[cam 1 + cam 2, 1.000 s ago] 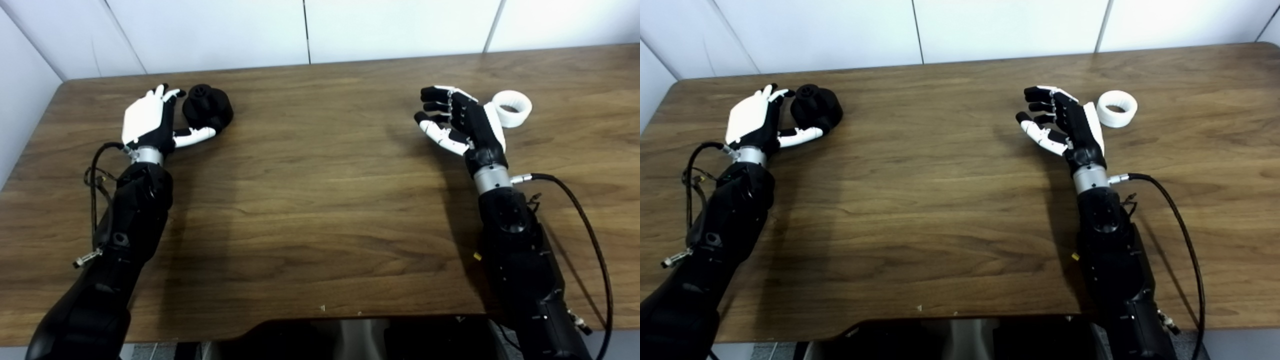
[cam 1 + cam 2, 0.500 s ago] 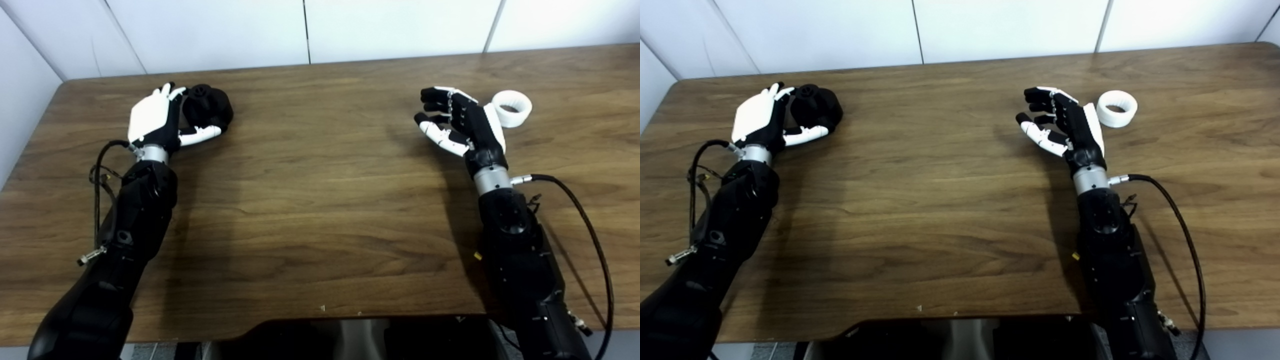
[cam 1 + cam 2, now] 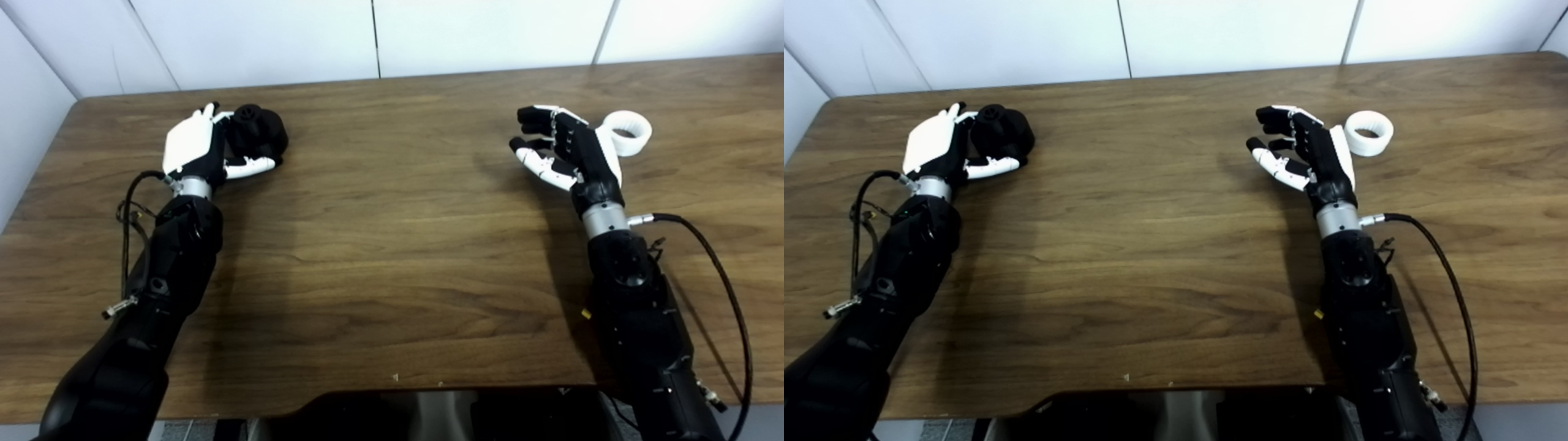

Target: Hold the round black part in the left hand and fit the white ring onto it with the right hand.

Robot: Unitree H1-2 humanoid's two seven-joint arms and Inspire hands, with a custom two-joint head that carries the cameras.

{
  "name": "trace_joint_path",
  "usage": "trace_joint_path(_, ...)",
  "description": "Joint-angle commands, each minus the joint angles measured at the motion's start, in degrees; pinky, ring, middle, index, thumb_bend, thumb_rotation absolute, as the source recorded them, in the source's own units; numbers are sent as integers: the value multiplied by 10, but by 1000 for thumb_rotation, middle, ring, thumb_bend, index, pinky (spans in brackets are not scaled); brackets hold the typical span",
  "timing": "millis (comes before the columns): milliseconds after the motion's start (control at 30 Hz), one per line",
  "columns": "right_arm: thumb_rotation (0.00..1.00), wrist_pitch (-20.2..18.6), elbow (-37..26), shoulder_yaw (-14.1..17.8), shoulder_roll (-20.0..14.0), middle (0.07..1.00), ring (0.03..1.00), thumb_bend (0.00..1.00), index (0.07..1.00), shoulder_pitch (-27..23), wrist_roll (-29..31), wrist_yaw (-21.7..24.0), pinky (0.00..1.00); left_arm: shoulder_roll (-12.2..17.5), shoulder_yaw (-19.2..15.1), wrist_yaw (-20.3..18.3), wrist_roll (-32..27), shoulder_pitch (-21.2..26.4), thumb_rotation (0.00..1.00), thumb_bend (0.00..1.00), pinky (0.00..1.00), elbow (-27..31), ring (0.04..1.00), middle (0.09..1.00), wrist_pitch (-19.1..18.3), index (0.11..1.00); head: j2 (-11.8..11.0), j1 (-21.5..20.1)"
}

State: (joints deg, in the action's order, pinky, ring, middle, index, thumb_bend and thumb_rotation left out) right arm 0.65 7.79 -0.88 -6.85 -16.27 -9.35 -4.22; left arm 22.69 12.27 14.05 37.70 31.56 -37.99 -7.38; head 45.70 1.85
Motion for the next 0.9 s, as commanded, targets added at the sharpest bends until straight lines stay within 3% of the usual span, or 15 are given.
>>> trace_joint_path(0, 213, 24, -23, 5, -5, 726, 737, 499, 677, -19, 4, 2, 657, 5, -4, 23, -2, 31, 452, 1000, 1000, -5, 1000, 1000, 11, 726, 2, -1)
trace_joint_path(300, 219, 17, -25, 10, -7, 730, 737, 504, 675, -20, 12, 8, 663, 3, -3, 36, -5, 31, 382, 977, 1000, -16, 1000, 1000, 9, 684, 2, 6)
trace_joint_path(533, 222, 15, -27, 10, -7, 741, 766, 503, 679, -20, 13, 13, 707, 5, -5, 35, -11, 26, 414, 957, 1000, -11, 1000, 1000, 10, 683, 2, 7)
trace_joint_path(867, 212, 8, -31, 11, -6, 744, 761, 504, 677, -21, 10, 12, 689, 0, -5, 48, -22, 21, 290, 929, 1000, -11, 1000, 1000, 26, 630, 5, 6)
